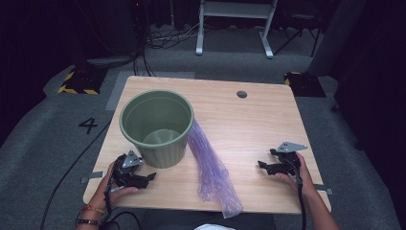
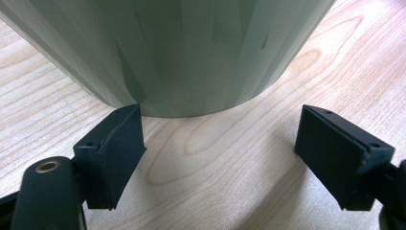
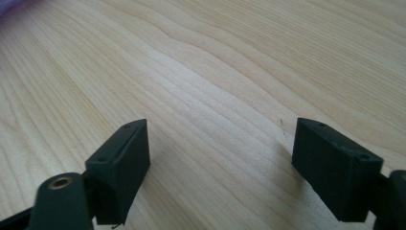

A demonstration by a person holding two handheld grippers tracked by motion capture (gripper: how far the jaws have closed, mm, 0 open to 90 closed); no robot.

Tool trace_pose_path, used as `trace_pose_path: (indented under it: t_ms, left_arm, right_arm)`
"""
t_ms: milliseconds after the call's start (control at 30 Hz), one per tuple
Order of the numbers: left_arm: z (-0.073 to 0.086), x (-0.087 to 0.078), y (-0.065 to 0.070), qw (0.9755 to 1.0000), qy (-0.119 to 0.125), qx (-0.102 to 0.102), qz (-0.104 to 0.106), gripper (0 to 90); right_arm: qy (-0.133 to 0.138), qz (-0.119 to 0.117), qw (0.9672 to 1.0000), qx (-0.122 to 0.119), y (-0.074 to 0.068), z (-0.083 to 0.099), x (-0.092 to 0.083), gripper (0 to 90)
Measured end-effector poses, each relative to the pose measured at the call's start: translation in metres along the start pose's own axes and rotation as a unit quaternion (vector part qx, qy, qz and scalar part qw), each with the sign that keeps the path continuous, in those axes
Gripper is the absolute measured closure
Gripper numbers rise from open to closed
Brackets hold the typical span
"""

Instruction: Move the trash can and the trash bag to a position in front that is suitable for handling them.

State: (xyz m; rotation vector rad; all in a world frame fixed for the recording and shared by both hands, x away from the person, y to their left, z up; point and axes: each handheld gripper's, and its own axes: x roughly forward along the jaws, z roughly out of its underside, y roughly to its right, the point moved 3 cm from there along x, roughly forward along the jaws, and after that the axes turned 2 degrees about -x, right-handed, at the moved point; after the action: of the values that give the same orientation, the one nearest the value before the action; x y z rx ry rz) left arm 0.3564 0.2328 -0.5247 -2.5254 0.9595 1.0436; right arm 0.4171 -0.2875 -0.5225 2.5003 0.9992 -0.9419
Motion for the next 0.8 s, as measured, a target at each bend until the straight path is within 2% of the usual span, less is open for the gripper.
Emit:
trace_pose_path:
  t_ms: [67, 100, 200, 233, 333, 400, 467, 500, 533, 567, 600, 667, 733, 800]
  left_arm:
    - [0.000, 0.000, 0.000, 1.0000, 0.000, -0.002, -0.002, 16.9]
    - [0.000, 0.000, 0.000, 1.0000, 0.000, -0.001, -0.003, 16.9]
    - [0.001, 0.000, 0.001, 1.0000, 0.002, -0.006, -0.003, 17.1]
    - [0.001, 0.000, 0.001, 1.0000, 0.002, -0.006, -0.004, 17.1]
    - [0.001, -0.001, 0.001, 1.0000, 0.000, -0.003, -0.005, 17.3]
    - [0.001, -0.002, 0.002, 1.0000, 0.003, -0.003, -0.002, 19.0]
    - [0.002, -0.002, 0.002, 1.0000, 0.002, -0.002, -0.003, 20.4]
    - [0.002, -0.002, 0.002, 1.0000, 0.002, -0.002, -0.003, 20.4]
    - [0.002, -0.003, 0.002, 1.0000, 0.002, -0.004, -0.006, 20.4]
    - [0.002, -0.003, 0.002, 1.0000, 0.002, -0.004, -0.006, 20.3]
    - [0.002, -0.003, 0.002, 1.0000, 0.002, -0.004, -0.006, 20.4]
    - [0.002, -0.003, 0.003, 1.0000, 0.002, -0.007, -0.005, 20.3]
    - [0.002, -0.003, 0.002, 1.0000, 0.002, -0.004, -0.006, 20.3]
    - [0.002, -0.003, 0.003, 1.0000, 0.003, -0.007, -0.006, 20.4]
  right_arm:
    - [0.013, -0.018, 0.9997, 0.008, -0.003, -0.003, -0.001, 22.0]
    - [0.023, -0.026, 0.9994, 0.005, -0.007, -0.007, -0.002, 22.4]
    - [0.056, -0.050, 0.9969, -0.025, -0.027, -0.024, -0.008, 26.3]
    - [0.070, -0.065, 0.9947, -0.037, -0.037, -0.032, -0.009, 28.8]
    - [0.087, -0.095, 0.9895, -0.064, -0.059, -0.047, -0.007, 34.5]
    - [0.089, -0.118, 0.9853, -0.086, -0.074, -0.055, -0.003, 39.0]
    - [0.087, -0.141, 0.9813, -0.098, -0.087, -0.061, 0.003, 40.2]
    - [0.087, -0.141, 0.9813, -0.098, -0.087, -0.061, 0.003, 40.2]
    - [0.081, -0.160, 0.9773, -0.113, -0.100, -0.066, 0.010, 40.3]
    - [0.081, -0.160, 0.9773, -0.113, -0.100, -0.066, 0.010, 40.3]
    - [0.077, -0.170, 0.9743, -0.125, -0.110, -0.069, 0.016, 40.1]
    - [0.073, -0.185, 0.9715, -0.129, -0.117, -0.071, 0.020, 40.1]
    - [0.063, -0.192, 0.9700, -0.135, -0.124, -0.072, 0.027, 40.4]
    - [0.041, -0.188, 0.9701, -0.147, -0.129, -0.070, 0.037, 43.5]
